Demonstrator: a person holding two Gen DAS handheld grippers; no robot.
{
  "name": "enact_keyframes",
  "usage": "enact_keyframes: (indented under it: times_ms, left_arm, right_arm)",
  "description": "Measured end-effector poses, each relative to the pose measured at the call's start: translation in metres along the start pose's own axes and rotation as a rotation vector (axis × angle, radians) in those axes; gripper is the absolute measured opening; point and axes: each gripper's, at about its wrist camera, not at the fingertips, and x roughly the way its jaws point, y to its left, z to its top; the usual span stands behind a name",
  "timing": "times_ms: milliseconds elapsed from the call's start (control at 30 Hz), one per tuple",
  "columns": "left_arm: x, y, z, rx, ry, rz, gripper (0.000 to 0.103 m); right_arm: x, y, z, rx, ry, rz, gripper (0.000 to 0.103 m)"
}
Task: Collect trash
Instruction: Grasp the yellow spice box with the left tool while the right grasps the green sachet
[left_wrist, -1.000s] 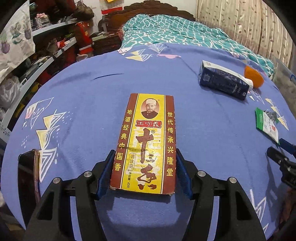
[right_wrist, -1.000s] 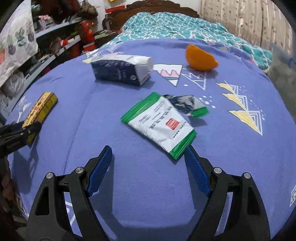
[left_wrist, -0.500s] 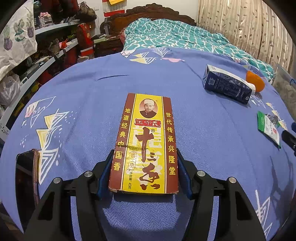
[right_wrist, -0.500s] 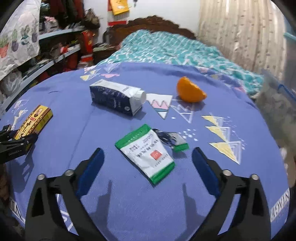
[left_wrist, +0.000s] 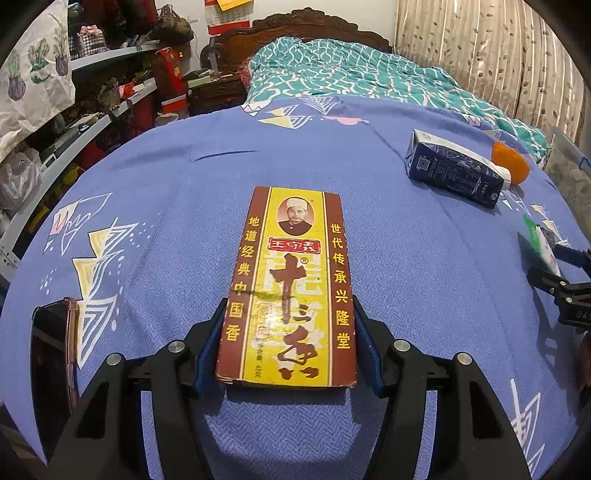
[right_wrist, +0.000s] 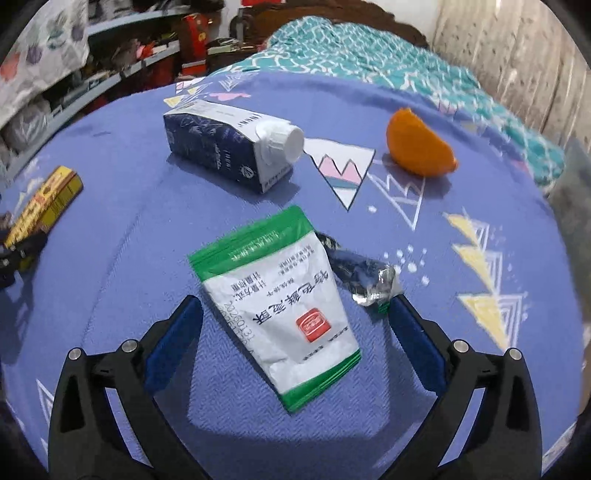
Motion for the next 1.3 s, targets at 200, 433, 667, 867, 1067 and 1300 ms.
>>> enact_keyframes:
  times_ms: [200, 433, 667, 867, 1067, 1300]
  left_arm:
    - [0.000, 0.000, 0.001, 0.000, -0.001, 0.001, 0.058]
    - [-0.003, 0.003, 0.001, -0.017, -0.006, -0.017, 0.057]
    - [-0.016, -0.009, 0.002, -0.013, -0.035, -0.134, 0.057]
    - [-0.025, -0.057, 0.002, 0.126, -0.044, -0.230, 0.057]
    - [-0.021, -0.083, 0.005, 0.191, -0.064, -0.162, 0.071]
    - [-0.011, -0.089, 0.010, 0.204, -0.040, -0.102, 0.075]
  right_arm:
    - [-0.010, 0.008, -0.008, -0.011, -0.026, 0.071, 0.062]
    - [-0.017, 0.027, -0.015, -0.029, -0.057, 0.088, 0.040]
    - [-0.033, 0.037, -0.034, -0.020, -0.052, 0.137, 0.074]
    - [-0.053, 0.031, -0.046, -0.005, -0.101, 0.128, 0.089]
    - [-0.038, 0.016, -0.032, 0.020, -0.075, 0.138, 0.093]
    - [-0.015, 0.011, -0.017, 0.007, -0.017, 0.197, 0.098]
